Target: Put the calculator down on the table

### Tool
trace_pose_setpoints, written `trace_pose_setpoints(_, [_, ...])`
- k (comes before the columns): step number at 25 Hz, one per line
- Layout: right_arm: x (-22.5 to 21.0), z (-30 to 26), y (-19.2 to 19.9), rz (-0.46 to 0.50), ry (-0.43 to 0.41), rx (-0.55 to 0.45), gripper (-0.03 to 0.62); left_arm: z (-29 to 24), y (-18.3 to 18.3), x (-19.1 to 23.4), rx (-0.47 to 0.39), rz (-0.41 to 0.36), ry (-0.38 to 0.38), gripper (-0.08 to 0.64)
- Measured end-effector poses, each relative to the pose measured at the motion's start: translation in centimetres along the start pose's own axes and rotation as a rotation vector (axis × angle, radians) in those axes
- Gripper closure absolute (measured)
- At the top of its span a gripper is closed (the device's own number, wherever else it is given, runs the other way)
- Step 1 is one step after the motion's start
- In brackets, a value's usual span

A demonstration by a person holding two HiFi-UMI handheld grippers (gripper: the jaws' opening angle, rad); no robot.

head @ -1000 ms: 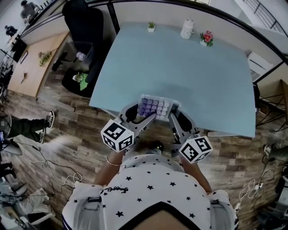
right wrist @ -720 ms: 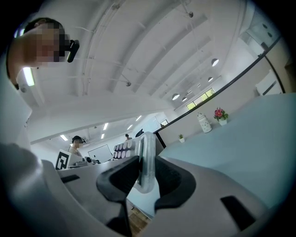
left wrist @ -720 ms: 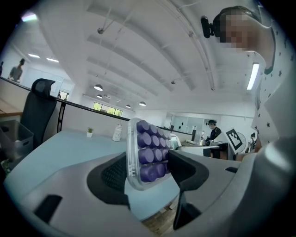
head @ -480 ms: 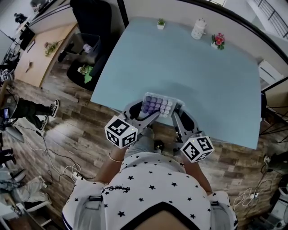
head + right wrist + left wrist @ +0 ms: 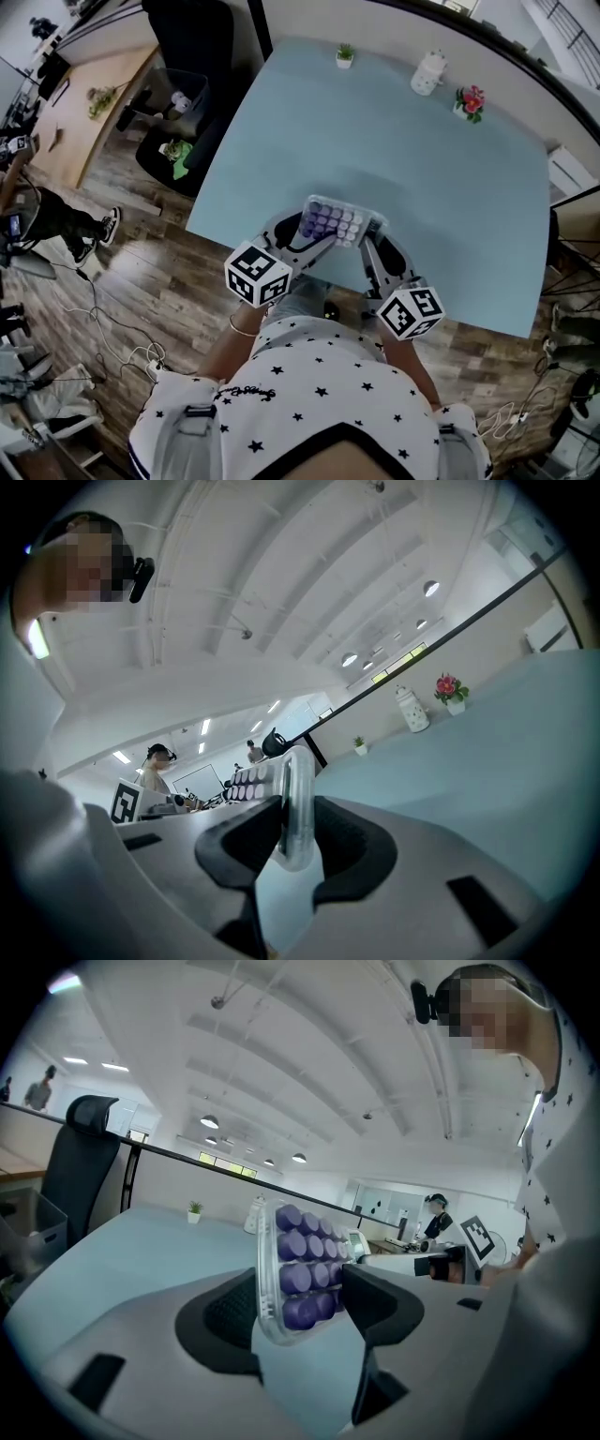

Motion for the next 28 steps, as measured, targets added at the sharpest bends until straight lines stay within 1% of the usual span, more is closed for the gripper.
trace_pose_setpoints(6, [-1.4, -4.5, -0.1, -0.009, 0.02, 0.055, 0.491, -1.6, 0.1, 4.5, 0.031, 0.042, -0.014, 0.275])
trace_pose_setpoints(10, [-2.1, -6.6, 0.4, -0.015, 0.032, 0.091, 0.491, -2.3, 0.6, 6.7, 0.053, 0.067, -0.021, 0.273])
trace_pose_setpoints(23, [-4.4, -11.1, 3.0, -0.049, 0.075, 0.194, 0.491, -4.0, 3.5, 11.5, 0.118, 0.165, -0.043, 0.268])
trace_pose_setpoints(28, [-5.4, -12.5, 3.9, -0.045, 0.088, 0.232, 0.491, -4.7, 4.6, 13.0, 0.148, 0.195, -0.058, 0.267])
Point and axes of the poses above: the fingertips, and each gripper's own axes: z backward along the fingers, x to its left, y out of its underside, the point moved 1 cm from there along z, backward along the fingers, and after that the axes turned 10 degrees about y, right-handed, at the moved point
